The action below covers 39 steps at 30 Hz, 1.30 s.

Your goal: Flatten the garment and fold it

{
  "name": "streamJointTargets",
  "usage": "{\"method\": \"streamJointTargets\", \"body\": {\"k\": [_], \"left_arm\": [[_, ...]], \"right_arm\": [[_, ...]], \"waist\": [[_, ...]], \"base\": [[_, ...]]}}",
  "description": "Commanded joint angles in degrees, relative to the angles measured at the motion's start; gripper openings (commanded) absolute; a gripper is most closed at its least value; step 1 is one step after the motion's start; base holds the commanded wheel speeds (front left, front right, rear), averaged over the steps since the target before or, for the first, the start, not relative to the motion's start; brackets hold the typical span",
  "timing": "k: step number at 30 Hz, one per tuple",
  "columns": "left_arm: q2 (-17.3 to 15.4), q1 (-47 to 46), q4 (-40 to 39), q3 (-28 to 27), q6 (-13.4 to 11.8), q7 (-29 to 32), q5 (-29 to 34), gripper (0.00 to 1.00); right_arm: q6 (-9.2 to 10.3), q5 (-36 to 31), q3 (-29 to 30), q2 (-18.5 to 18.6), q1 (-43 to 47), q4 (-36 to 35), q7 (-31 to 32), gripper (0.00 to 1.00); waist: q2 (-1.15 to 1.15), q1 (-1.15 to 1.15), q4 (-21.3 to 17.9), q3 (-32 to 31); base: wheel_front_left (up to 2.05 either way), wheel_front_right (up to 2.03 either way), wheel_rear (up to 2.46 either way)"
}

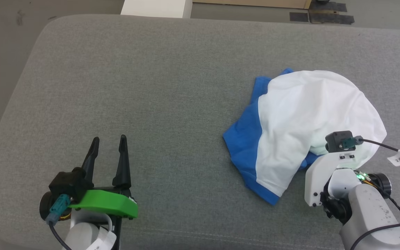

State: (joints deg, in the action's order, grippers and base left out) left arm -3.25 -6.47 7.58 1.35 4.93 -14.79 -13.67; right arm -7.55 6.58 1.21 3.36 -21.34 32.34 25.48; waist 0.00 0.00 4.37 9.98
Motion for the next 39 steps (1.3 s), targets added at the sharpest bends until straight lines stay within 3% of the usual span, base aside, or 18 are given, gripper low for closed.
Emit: {"method": "streamJointTargets", "body": {"k": [1, 7, 12, 16, 20, 22, 25, 31, 39], "left_arm": [[0.3, -0.7, 0.2, -0.3, 0.2, -0.2, 0.2, 1.00], [0.3, 0.7, 0.5, -1.2, 0.0, -0.2, 0.3, 1.00], [0.3, 1.9, 0.1, -1.7, 0.0, -0.2, 0.3, 1.00], [0.4, 1.6, 0.0, -1.5, 0.1, -0.2, 0.3, 1.00], [0.4, 1.4, 0.4, -0.9, 0.3, -0.2, 0.2, 1.00], [0.4, 1.4, 0.6, -0.6, 0.3, -0.2, 0.2, 1.00], [0.4, 1.7, 1.0, -0.3, 0.4, -0.2, 0.2, 1.00], [0.4, 0.9, 1.8, 1.5, 0.2, -0.2, -0.4, 1.00], [0.4, -8.3, 8.5, 9.7, 0.5, 2.2, -2.7, 1.00]], "right_arm": [[0.06, 0.1, 0.4, -0.5, 0.8, 0.9, -0.8, 0.00], [0.06, 0.7, 9.6, -0.5, 5.0, -8.5, -6.4, 0.00], [0.06, -1.2, 23.3, -0.5, 10.9, -20.4, -5.4, 0.00], [0.06, -4.1, 33.3, -0.5, 13.1, -22.3, -2.7, 0.00], [0.06, -6.4, 38.0, -0.5, 12.8, -20.0, -2.4, 0.00], [0.06, -5.5, 37.1, -0.5, 12.5, -19.3, -4.3, 1.00], [0.06, -5.4, 33.5, -0.5, 13.1, -20.5, -8.7, 1.00], [0.06, -4.0, 22.7, -0.5, 15.8, -27.8, -23.7, 1.00], [0.06, -1.4, 9.1, -0.5, 18.2, -31.2, -29.8, 1.00]], "waist": [[0.00, 0.00, -0.1, -0.3], [0.00, 0.00, -1.4, -2.6], [0.00, 0.00, -3.2, -3.6], [0.00, 0.00, -4.0, -3.5], [0.00, 0.00, -4.4, -3.4], [0.00, 0.00, -4.5, -3.5], [0.00, 0.00, -4.7, -3.7], [0.00, 0.00, -5.2, -3.9], [0.00, 0.00, -7.5, -1.6]], "base": [[0.00, 0.00, 0.00], [0.00, 0.00, 0.00], [0.00, 0.00, 0.00], [0.00, 0.00, 0.00], [0.00, 0.00, 0.00], [0.00, 0.00, 0.00], [0.00, 0.00, 0.00], [0.00, 0.00, 0.00], [0.00, 0.00, 0.00]]}}
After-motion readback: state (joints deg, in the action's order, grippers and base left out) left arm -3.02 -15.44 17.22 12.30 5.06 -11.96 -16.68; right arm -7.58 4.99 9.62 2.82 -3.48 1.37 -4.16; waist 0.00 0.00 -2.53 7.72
